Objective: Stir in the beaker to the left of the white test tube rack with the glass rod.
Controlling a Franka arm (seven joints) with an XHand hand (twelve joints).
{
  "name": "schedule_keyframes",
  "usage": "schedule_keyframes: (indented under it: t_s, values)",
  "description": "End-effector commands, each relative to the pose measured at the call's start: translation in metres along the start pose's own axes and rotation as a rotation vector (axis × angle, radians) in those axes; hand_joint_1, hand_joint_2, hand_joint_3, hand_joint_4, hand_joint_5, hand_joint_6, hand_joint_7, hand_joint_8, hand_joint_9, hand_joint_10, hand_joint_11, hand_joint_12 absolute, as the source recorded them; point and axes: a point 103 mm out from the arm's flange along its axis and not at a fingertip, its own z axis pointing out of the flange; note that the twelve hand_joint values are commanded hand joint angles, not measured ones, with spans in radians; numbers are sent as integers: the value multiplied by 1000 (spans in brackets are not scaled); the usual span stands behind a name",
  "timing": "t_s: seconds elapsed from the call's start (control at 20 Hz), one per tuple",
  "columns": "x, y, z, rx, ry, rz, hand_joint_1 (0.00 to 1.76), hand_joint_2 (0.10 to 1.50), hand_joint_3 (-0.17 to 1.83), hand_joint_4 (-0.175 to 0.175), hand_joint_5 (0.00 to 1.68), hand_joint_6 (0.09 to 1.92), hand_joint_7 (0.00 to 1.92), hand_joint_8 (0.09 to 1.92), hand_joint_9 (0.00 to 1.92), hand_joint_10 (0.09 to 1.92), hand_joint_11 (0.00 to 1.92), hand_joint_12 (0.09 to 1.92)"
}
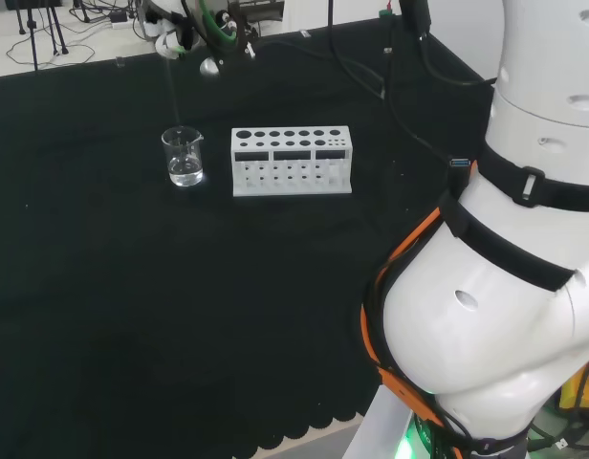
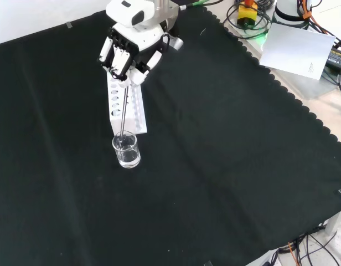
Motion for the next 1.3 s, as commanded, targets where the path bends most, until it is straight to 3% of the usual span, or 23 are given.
schedule_keyframes:
  t_s: [0.05, 0.6, 1.3]
  values:
    - [0, 6, 16, 16, 12, -14, 1443, 1135, 0, -175, 834, 971, 953, 1397, 1570, 931, 818, 1049]
    - [-1, 13, 50, 73, 33, -14, 1443, 1136, 0, -175, 834, 973, 953, 1399, 1569, 934, 816, 1049]
    - [-13, -4, 52, 93, 27, 20, 1443, 1136, 0, -175, 833, 974, 953, 1400, 1568, 936, 816, 1049]
